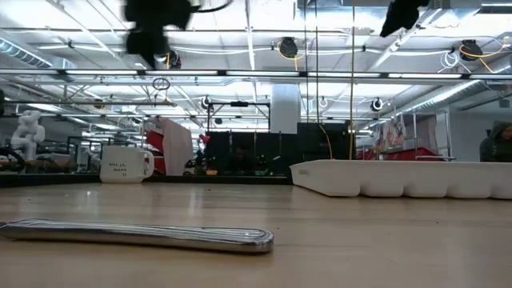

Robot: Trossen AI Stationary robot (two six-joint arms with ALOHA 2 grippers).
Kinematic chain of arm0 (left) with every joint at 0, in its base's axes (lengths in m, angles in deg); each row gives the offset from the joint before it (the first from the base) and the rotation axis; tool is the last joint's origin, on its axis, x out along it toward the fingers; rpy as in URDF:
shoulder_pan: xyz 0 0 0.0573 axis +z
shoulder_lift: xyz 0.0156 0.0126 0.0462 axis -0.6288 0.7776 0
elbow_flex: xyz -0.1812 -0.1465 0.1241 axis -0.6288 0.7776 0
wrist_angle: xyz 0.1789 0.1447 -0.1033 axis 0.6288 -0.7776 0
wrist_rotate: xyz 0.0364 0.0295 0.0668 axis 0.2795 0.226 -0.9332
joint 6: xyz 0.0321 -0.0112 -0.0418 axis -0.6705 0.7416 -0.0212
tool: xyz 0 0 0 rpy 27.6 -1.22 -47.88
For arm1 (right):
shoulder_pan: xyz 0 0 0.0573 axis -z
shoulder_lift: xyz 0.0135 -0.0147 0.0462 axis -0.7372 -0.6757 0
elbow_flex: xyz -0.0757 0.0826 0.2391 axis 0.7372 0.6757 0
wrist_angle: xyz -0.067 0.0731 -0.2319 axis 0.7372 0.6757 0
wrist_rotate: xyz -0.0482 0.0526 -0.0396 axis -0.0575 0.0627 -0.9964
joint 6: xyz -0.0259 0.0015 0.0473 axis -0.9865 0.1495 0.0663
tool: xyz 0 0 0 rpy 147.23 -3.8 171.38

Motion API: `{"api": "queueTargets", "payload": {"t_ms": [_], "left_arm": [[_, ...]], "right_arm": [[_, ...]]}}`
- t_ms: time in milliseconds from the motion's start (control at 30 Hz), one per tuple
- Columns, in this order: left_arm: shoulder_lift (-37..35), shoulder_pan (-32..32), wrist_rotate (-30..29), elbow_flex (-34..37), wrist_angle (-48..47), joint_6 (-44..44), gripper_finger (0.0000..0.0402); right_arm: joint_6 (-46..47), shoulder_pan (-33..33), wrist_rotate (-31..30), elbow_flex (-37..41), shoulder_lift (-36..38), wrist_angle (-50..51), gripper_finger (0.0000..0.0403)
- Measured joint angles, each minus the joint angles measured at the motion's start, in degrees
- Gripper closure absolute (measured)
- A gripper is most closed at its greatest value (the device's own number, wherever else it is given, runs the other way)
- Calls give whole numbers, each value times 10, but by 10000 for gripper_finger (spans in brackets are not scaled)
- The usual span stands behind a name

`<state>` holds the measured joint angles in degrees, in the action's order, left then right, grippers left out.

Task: Sort silverware
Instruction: Put the silver fork into the silverware tray

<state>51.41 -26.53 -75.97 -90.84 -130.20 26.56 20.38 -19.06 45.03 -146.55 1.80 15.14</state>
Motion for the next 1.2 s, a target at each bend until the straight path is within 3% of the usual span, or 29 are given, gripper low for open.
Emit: {"api": "queueTargets", "payload": {"t_ms": [100, 200, 300, 467, 700, 967, 1200], "left_arm": [[-91, -40, -12, 136, 43, 173, 159], [-144, -91, -12, 230, 64, 369, 159], [-159, -165, -14, 274, 68, 499, 159], [-124, -269, -41, 294, 68, 652, 159], [-60, -389, -36, 314, 67, 810, 159], [-26, -511, -22, 316, 131, 876, 159], [-18, -603, -21, 320, 134, 921, 159]], "right_arm": [[3, -1, -1, 0, 17, -6, 286], [7, -1, -2, 0, 20, -9, 286], [4, -1, -2, 0, 18, -10, 286], [-2, -1, -2, 0, 8, -17, 286], [-3, -1, -2, 0, 3, -16, 286], [-20, -1, -2, 0, 4, -25, 286], [-13, -1, -2, 0, 3, -55, 286]]}}
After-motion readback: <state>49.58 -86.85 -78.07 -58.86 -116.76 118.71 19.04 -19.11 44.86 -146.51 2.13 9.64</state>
